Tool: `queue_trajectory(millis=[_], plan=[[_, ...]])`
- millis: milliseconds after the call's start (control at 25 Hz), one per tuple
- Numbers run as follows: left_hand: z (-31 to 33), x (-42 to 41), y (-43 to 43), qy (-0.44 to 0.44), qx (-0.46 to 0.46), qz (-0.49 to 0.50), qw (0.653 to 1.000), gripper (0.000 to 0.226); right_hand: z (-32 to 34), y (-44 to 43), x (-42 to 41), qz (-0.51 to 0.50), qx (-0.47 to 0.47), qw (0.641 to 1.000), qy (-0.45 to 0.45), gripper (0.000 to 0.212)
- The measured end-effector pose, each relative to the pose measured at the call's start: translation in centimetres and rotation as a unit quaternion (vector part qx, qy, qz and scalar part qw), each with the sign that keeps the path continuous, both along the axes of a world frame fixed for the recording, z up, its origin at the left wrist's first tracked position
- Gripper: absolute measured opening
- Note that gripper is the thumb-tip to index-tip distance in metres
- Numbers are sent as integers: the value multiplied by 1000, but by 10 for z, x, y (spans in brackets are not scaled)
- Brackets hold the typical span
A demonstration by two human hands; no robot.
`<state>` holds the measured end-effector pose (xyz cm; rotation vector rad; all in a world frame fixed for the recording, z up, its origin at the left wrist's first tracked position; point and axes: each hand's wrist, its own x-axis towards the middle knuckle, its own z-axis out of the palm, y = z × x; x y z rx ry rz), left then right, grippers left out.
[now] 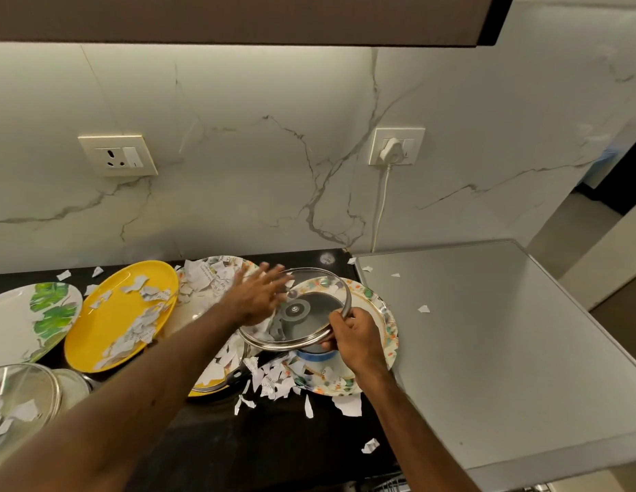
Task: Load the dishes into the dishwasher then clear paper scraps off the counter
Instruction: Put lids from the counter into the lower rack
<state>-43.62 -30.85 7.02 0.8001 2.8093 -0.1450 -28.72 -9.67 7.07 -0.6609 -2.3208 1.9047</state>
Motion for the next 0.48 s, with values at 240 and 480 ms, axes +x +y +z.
queue_trajectory(millis=[240,480], plan=[[17,-9,5,140,86,50,985,78,4,0,-3,-13,-6,1000,8,20],[7,-17,21,-5,138,113,984,83,2,1,0,-11,3,1000,10,24]])
